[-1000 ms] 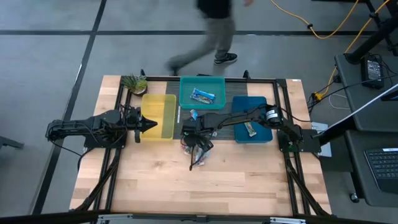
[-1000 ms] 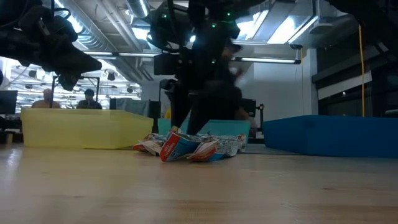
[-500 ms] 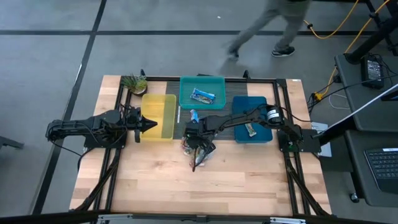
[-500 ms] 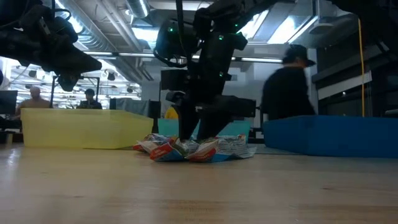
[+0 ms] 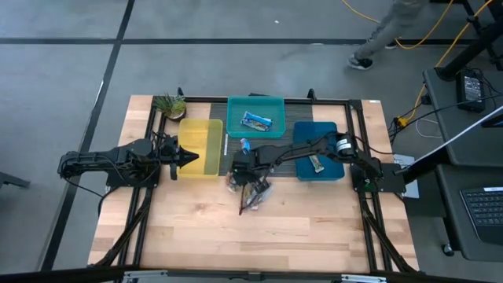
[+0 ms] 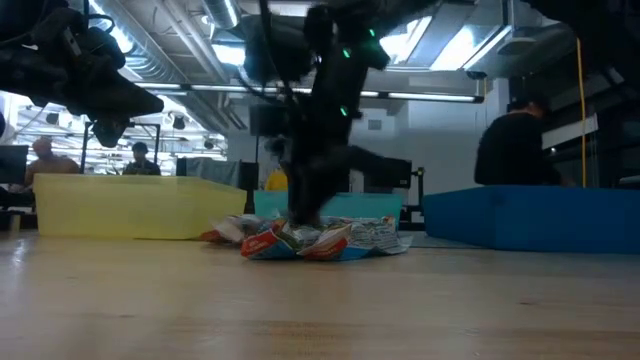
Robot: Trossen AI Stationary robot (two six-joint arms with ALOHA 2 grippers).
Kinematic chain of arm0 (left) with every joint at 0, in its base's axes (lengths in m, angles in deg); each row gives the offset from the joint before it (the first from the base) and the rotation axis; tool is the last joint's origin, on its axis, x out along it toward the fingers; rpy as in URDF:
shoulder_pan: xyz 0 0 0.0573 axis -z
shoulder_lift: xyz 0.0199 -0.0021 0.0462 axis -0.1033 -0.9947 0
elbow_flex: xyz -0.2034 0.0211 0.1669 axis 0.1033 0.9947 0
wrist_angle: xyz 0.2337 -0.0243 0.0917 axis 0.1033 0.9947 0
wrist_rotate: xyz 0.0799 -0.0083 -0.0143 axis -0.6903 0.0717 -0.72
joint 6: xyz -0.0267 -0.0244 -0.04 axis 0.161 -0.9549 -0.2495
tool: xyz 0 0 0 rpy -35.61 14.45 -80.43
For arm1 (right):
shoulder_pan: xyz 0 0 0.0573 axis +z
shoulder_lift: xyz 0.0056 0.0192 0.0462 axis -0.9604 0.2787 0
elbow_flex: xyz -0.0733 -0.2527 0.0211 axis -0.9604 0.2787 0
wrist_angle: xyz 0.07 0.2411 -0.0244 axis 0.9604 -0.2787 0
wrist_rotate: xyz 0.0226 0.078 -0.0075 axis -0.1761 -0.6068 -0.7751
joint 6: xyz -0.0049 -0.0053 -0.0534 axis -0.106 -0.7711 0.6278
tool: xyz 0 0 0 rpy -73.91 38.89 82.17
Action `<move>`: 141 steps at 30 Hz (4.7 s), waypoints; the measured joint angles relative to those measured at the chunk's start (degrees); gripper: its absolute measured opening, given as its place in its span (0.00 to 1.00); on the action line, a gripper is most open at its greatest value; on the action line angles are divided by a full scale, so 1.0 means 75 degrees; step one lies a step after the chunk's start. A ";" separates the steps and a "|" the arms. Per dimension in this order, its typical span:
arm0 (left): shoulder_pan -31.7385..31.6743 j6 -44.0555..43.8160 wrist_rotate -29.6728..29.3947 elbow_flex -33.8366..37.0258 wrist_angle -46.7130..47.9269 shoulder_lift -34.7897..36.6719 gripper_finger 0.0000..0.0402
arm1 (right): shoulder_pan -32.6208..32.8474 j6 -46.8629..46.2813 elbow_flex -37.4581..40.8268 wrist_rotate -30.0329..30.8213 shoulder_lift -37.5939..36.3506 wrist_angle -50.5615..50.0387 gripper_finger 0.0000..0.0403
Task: Pick and place Granola Bars by type
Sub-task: Put the bottom yellow granola bar into the blue bin, then put the yellow granola bar into the blue bin
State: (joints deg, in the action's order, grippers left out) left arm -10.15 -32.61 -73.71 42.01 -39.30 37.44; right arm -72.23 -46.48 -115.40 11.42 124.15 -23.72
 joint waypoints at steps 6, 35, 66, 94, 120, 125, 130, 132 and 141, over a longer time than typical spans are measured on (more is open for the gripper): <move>-0.0001 -0.0005 -0.0003 0.0000 0.0000 0.0000 0.03 | -0.0062 -0.0953 -0.2100 0.0671 -0.0038 -0.1577 0.15; 0.0001 0.0059 0.0052 0.0000 0.0003 0.0003 0.03 | -0.1024 -0.6244 -0.3012 0.1193 -0.2687 -0.6167 0.15; 0.0000 0.0059 -0.0032 0.0000 0.0000 0.0003 0.03 | -0.3185 -0.7919 0.6232 0.0143 -0.8250 -0.2727 0.15; -0.0001 -0.0517 -0.1041 0.0000 -0.0055 0.0003 0.03 | -0.4792 -0.5648 0.7585 -0.0457 -0.7979 -0.1608 0.24; 0.0000 -0.0748 -0.0976 0.0000 -0.0055 0.0003 0.03 | -0.2439 -0.2129 0.2374 -0.1383 -0.5788 -0.0496 0.51; -0.0001 -0.0547 -0.0913 0.0000 -0.0055 0.0003 0.03 | -0.2159 -0.1981 0.1709 -0.1413 -0.4630 -0.0594 0.51; 0.0000 -0.0541 -0.0549 0.0003 -0.0050 0.0003 0.03 | -0.1884 -0.3036 0.1703 -0.1324 -0.3760 -0.0760 0.51; -0.0001 -0.0541 -0.0337 0.0003 -0.0042 0.0003 0.03 | -0.1753 -0.3571 0.1703 -0.1167 -0.3469 -0.0858 0.51; -0.0001 -0.0541 0.0195 0.0003 0.0002 0.0003 0.03 | -0.1234 -0.4931 0.1711 -0.1005 -0.2405 -0.1004 0.52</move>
State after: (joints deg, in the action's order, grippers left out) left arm -10.16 -36.67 -72.25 42.03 -39.28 37.47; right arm -81.49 -83.47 -102.56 3.88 106.11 -31.25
